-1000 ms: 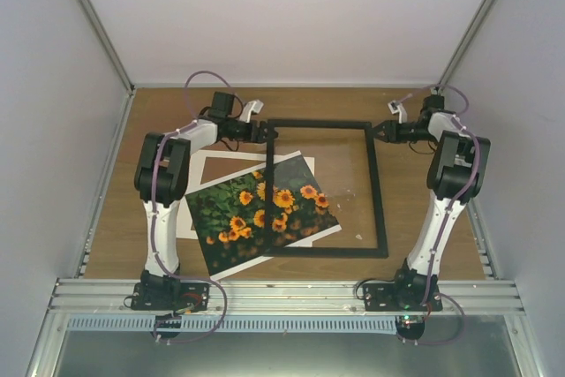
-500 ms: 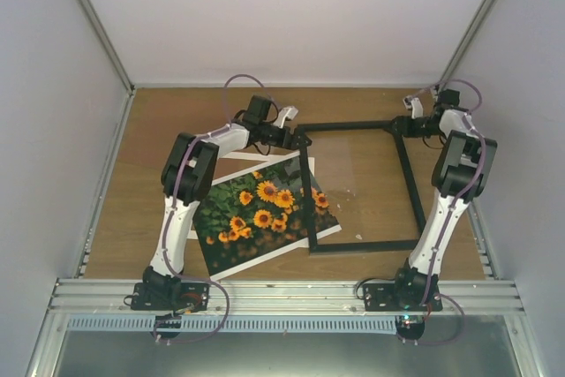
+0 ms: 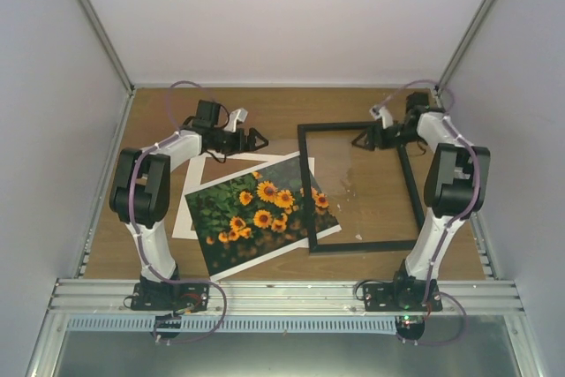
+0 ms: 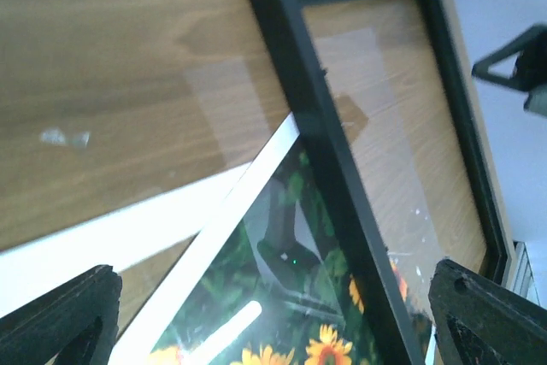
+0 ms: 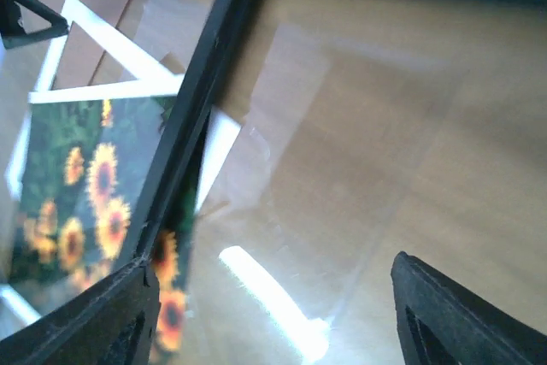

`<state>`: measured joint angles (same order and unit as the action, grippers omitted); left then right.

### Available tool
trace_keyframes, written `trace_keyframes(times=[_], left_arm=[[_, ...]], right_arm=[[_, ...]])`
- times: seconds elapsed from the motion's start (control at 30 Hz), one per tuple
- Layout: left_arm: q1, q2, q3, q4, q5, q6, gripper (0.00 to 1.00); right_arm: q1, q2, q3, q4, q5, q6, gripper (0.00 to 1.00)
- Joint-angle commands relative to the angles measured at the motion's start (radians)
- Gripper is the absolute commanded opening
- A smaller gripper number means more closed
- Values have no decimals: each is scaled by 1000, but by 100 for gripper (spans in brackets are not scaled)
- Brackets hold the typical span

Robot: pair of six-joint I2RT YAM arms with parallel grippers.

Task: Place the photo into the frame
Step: Pick up the photo frame item at the center of the board.

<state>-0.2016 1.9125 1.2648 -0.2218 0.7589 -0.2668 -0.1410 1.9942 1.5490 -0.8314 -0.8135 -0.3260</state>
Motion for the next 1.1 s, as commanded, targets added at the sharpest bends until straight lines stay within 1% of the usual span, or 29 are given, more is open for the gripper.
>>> trace_keyframes(times=[0.0, 0.13, 0.2, 0.37, 0.5, 0.53, 0.83, 1.07], left_arm=[[-6, -23, -26, -122, -80, -19, 98], [0, -3, -27, -179, -112, -17, 97], [2, 11, -28, -192, -103, -15, 96], [3, 69, -7, -219, -98, -14, 95], [1, 121, 8, -235, -73, -8, 94], [1, 131, 10, -233, -66, -8, 93], [0, 197, 5, -228, -13, 0, 91], [-1, 189, -7, -134, 92, 12, 92]], right_arm=[[28, 11, -135, -60, -53, 131, 77], [80, 22, -190, -46, 69, 244, 81], [97, 29, -211, -48, 76, 270, 82], [132, 34, -271, -2, 129, 362, 90], [141, 100, -298, 33, 74, 420, 90], [165, 123, -298, 40, 55, 431, 90], [215, 234, -250, 91, -59, 443, 87], [241, 301, -224, 99, -100, 432, 86]])
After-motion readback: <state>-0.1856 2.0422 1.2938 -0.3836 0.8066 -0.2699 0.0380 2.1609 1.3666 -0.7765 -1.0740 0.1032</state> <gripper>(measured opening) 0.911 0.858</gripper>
